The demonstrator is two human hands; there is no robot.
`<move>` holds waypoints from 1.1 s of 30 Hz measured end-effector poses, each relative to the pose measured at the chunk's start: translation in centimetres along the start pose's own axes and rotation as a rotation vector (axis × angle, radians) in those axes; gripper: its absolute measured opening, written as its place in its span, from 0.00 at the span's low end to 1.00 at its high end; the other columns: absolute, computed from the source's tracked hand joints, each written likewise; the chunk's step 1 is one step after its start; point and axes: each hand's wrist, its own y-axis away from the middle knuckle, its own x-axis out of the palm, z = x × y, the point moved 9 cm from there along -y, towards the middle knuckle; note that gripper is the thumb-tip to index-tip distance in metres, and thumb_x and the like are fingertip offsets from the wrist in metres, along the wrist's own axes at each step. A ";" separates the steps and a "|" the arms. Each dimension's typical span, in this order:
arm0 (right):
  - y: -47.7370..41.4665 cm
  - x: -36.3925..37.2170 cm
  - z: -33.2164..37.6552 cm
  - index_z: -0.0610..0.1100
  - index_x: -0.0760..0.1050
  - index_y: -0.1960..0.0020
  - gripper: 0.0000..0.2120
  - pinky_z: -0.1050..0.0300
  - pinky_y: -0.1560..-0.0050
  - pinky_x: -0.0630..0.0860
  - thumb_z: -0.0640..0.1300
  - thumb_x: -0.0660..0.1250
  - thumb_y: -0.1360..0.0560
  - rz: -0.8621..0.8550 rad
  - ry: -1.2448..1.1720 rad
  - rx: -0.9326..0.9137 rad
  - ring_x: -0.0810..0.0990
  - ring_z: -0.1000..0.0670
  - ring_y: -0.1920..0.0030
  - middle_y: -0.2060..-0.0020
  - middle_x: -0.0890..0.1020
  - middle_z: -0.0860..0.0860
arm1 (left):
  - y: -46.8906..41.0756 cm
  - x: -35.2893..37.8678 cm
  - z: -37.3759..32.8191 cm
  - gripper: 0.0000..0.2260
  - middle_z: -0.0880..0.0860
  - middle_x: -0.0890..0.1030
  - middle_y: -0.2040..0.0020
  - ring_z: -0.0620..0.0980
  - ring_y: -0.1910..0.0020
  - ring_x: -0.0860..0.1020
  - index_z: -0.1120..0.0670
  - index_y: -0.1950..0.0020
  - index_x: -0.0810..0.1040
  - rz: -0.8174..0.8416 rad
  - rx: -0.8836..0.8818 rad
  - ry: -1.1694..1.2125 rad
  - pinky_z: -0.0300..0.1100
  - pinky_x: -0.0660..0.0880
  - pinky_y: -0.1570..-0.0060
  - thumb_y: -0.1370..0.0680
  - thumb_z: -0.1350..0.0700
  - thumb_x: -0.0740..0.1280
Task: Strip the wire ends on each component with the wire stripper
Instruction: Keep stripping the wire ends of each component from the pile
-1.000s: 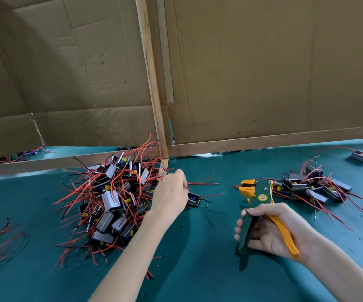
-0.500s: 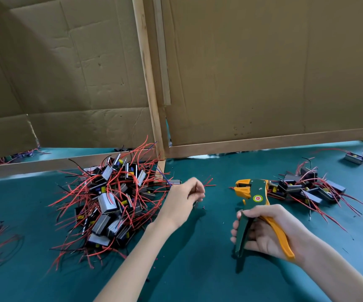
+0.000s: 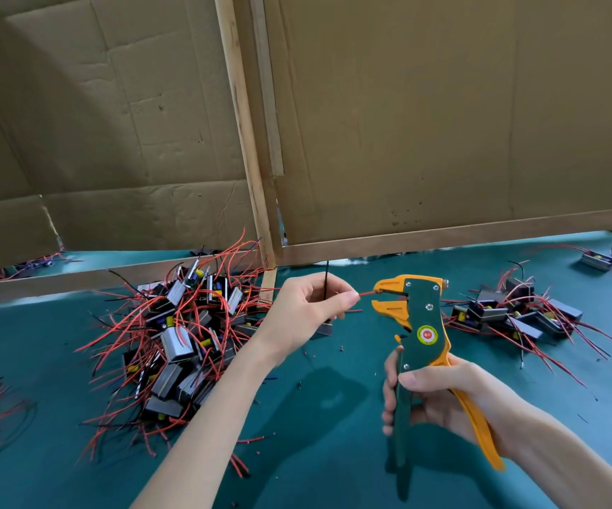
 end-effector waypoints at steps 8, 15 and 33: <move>0.2 0.3 0.0 0.35 0.76 0.57 0.11 0.39 0.53 0.78 0.40 0.75 0.35 0.064 0.032 -0.045 0.79 0.37 0.60 0.62 0.77 0.35 | 0.4 0.5 0.0 0.06 0.51 0.73 0.67 0.44 0.68 0.71 0.48 0.63 0.82 0.085 -0.087 0.011 0.36 0.71 0.69 0.25 0.55 0.72; 0.3 0.3 -0.1 0.35 0.77 0.58 0.10 0.39 0.54 0.79 0.39 0.74 0.34 0.072 0.070 -0.040 0.80 0.37 0.61 0.63 0.78 0.35 | 0.5 0.8 -0.3 0.06 0.54 0.72 0.64 0.47 0.67 0.70 0.47 0.63 0.83 0.115 -0.090 -0.008 0.39 0.68 0.67 0.26 0.55 0.73; 0.5 -0.2 -1.5 0.42 0.68 0.72 0.19 0.58 0.77 0.70 0.51 0.76 0.41 -0.253 0.076 -0.022 0.68 0.46 0.79 0.77 0.69 0.42 | 0.9 1.3 0.7 0.08 0.48 0.73 0.67 0.47 0.66 0.66 0.54 0.56 0.64 0.233 -0.185 0.310 0.40 0.69 0.56 0.19 0.52 0.57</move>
